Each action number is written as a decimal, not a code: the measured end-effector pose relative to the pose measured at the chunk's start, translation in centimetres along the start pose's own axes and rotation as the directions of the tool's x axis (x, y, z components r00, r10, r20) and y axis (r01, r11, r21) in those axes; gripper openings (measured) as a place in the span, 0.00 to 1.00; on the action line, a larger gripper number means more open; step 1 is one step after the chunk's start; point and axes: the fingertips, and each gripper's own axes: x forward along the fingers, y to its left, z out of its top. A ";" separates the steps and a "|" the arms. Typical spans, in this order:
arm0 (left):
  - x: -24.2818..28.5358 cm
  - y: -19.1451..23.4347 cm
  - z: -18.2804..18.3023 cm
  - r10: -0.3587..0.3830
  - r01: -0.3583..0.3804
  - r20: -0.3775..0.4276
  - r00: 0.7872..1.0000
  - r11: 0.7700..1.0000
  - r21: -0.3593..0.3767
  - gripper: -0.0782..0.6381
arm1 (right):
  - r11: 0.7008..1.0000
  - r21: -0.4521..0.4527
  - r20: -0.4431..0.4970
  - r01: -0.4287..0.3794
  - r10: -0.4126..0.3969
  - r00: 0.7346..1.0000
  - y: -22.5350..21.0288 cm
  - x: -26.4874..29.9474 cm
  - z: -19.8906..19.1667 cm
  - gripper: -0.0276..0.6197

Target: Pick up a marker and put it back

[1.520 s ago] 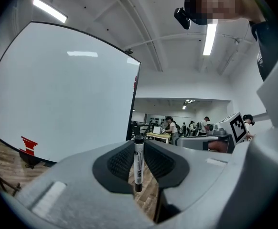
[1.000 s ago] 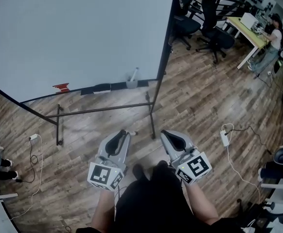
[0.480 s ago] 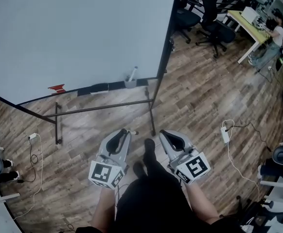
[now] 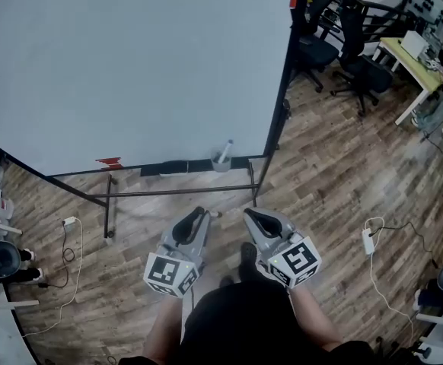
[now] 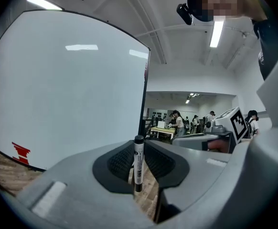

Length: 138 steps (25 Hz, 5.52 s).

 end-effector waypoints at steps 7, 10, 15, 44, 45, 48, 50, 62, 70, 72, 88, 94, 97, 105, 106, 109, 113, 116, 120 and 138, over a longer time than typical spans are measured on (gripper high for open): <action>3.9 1.1 0.9 0.057 -0.057 0.011 0.998 0.998 0.004 0.21 | 0.999 0.009 0.019 -0.048 0.048 0.999 -3.8 1.1 1.2 0.05; 5.6 1.1 0.9 0.076 -0.076 0.022 0.997 0.997 0.001 0.21 | 0.998 0.013 0.014 -0.058 0.058 0.998 -5.7 1.0 0.8 0.05; 8.1 2.0 0.4 0.112 -0.112 0.029 0.993 0.994 -0.010 0.21 | 0.997 0.038 -0.007 -0.074 0.074 0.997 -8.2 1.7 -0.1 0.05; 18.7 11.0 -3.2 0.095 -0.095 -0.026 0.995 0.995 0.000 0.21 | 0.996 0.075 -0.066 0.045 -0.040 0.997 -12.9 4.8 0.4 0.05; 19.0 11.2 -3.7 0.093 -0.094 -0.036 0.995 0.996 -0.006 0.21 | 0.996 0.074 -0.071 0.045 -0.040 0.997 -12.9 4.9 0.3 0.05; 19.7 11.6 -5.1 0.088 -0.089 -0.060 0.994 0.996 -0.026 0.22 | 0.996 0.072 -0.076 0.050 -0.045 0.996 -12.8 5.3 0.2 0.05; 20.0 11.5 -5.9 0.078 -0.081 -0.072 0.994 0.996 -0.038 0.22 | 0.996 0.076 -0.080 0.049 -0.043 0.996 -12.7 5.5 0.1 0.05; 20.6 12.2 -10.0 0.090 -0.100 -0.114 0.989 0.992 -0.079 0.22 | 0.997 0.072 -0.144 0.042 -0.031 0.989 -12.3 5.1 -1.8 0.05; 21.0 12.1 -10.8 0.096 -0.107 -0.143 0.985 0.992 -0.073 0.22 | 0.996 0.070 -0.134 0.063 -0.054 0.990 -12.8 4.4 -1.4 0.05; 21.1 12.0 -10.9 0.095 -0.106 -0.147 0.985 0.992 -0.069 0.22 | 0.995 0.072 -0.135 0.066 -0.056 0.989 -12.9 4.2 -1.4 0.05; 20.1 12.5 -10.4 0.122 -0.124 -0.166 0.978 0.992 0.002 0.30 | 0.994 0.085 -0.117 0.062 -0.052 0.992 -12.9 4.2 -1.2 0.05; 19.3 12.3 -8.9 0.143 -0.138 -0.149 0.978 0.989 0.046 0.31 | 0.995 0.087 -0.099 0.048 -0.039 0.994 -12.8 4.0 -0.8 0.05; 18.3 11.9 -7.5 0.163 -0.155 -0.123 0.979 0.985 0.069 0.31 | 0.998 0.052 -0.101 0.043 -0.037 0.994 -12.5 3.8 -0.8 0.05; 15.0 9.3 -5.2 0.149 -0.145 -0.062 0.987 0.987 0.065 0.31 | 0.991 0.132 -0.083 -0.005 0.016 0.996 -10.8 4.1 -1.9 0.05; 14.6 9.0 -5.1 0.140 -0.136 -0.058 0.988 0.989 0.064 0.31 | 0.990 0.140 -0.084 -0.008 0.020 0.996 -10.4 4.2 -1.9 0.05; 13.2 8.3 -5.3 0.104 -0.098 -0.069 0.992 0.992 0.083 0.30 | 0.988 0.154 -0.086 -0.025 0.039 0.996 -8.2 4.9 -1.9 0.05; 10.4 8.5 -5.4 0.045 -0.034 -0.079 0.996 0.991 0.128 0.29 | 0.983 0.185 -0.048 -0.018 0.028 0.998 -4.5 6.4 -1.3 0.05; 6.8 9.2 -5.3 -0.009 0.017 -0.069 0.998 0.993 0.117 0.28 | 0.978 0.205 -0.031 0.023 -0.017 0.999 -1.0 6.8 -1.6 0.05; 2.0 9.4 -4.9 -0.097 0.103 -0.051 0.994 0.988 0.115 0.28 | 0.966 0.234 -0.020 0.110 -0.108 0.994 3.4 6.4 -2.6 0.05; -12.3 7.1 -2.8 -0.356 0.357 -0.040 0.934 0.934 0.031 0.13 | 0.878 0.108 -0.010 0.466 -0.468 0.884 15.7 2.0 -3.0 0.05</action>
